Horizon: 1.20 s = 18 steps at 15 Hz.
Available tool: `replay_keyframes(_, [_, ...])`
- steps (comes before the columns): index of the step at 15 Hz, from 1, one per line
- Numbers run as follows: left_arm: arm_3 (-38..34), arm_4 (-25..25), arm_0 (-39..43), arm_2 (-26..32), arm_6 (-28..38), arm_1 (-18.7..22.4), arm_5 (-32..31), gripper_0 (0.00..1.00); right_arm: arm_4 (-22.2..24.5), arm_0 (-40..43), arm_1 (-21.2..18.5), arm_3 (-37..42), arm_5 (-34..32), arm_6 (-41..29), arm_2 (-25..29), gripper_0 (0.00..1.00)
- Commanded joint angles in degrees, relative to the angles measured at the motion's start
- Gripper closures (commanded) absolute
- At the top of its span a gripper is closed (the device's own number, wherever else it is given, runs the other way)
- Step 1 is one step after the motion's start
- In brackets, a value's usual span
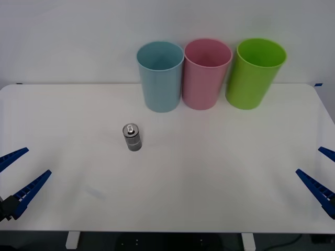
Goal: Grasp the object on the table and drop it into the matching bin: aluminum can to the light blue bin, PET bottle to the pink bin.
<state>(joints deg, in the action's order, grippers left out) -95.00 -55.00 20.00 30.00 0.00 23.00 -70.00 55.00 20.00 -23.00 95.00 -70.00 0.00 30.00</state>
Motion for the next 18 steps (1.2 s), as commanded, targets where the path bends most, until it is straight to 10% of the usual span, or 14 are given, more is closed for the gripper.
replay_keyframes(1, [0.00,0.00,0.00,0.00,0.00,0.00,0.00,0.00,0.00,0.00,0.00,0.00,0.00,0.00,0.00,0.00])
replay_keyframes(18, [2.36,1.83,6.72,-3.02,-8.79,-1.82,4.87,0.00,0.00,0.00,0.00,0.00,0.00,0.00,0.00,0.00])
